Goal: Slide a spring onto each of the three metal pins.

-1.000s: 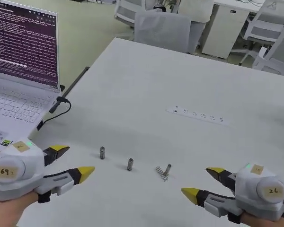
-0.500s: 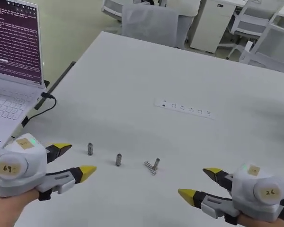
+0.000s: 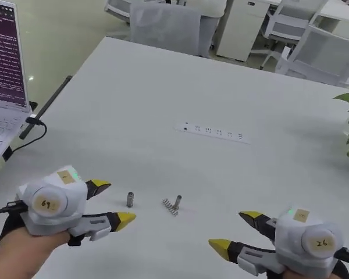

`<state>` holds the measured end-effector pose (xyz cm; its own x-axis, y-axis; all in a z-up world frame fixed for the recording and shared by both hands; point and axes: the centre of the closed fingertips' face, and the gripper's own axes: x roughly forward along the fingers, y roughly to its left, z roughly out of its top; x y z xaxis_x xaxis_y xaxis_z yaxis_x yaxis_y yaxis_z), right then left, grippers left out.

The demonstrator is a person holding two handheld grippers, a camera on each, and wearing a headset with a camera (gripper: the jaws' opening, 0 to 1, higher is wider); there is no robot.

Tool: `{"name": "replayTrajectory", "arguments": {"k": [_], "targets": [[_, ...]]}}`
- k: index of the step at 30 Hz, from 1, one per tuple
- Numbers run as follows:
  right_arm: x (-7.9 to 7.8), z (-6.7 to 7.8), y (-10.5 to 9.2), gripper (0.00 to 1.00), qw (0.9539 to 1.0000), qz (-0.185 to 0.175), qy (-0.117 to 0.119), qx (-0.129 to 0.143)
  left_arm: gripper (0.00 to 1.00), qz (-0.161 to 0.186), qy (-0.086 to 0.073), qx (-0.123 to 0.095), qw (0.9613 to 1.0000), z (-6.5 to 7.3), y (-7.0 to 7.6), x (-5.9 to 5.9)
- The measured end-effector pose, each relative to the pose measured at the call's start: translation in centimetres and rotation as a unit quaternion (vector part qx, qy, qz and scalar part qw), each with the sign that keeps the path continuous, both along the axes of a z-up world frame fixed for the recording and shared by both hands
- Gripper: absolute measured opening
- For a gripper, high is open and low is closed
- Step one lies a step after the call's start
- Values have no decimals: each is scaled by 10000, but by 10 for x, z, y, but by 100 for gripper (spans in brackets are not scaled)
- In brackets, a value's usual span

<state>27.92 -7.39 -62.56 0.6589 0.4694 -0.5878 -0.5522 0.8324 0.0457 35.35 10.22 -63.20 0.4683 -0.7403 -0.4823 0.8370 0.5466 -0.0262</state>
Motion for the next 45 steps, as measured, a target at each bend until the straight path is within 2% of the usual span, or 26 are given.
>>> {"name": "replayTrajectory", "arguments": {"k": [9,14,16,21,24,30,33,36,43,45], "targets": [[-2,0,-6,56,10000,-54,32,-16,47,-610,-16,255,9978,-14,-36,6],[-3,-1,-8,56,10000,-70,63,-14,47,-968,-17,524,9939,-29,-55,8],[-5,-1,-8,56,9999,-73,82,-15,46,-1155,-63,697,9908,-37,-64,9],[-8,-2,-7,56,9999,-82,121,21,46,-1387,-68,882,9864,-50,-80,10],[-10,-2,-6,56,9999,-51,139,28,46,-1544,-74,1059,9823,-61,-90,9],[-12,-4,-6,56,9998,-22,184,17,46,-1765,-138,1447,9735,-82,-99,11],[-12,-6,-7,56,9998,-18,210,24,46,-1847,-140,1554,9703,-90,-103,11],[-13,-8,-7,56,9997,-14,237,38,47,-1965,-171,1760,9644,-102,-106,12],[-15,-11,-9,55,9995,5,301,45,52,-2013,-96,1918,9605,-122,-114,18],[-15,-12,-10,55,9995,0,315,55,54,-2011,-50,1921,9605,-125,-115,19]]}}
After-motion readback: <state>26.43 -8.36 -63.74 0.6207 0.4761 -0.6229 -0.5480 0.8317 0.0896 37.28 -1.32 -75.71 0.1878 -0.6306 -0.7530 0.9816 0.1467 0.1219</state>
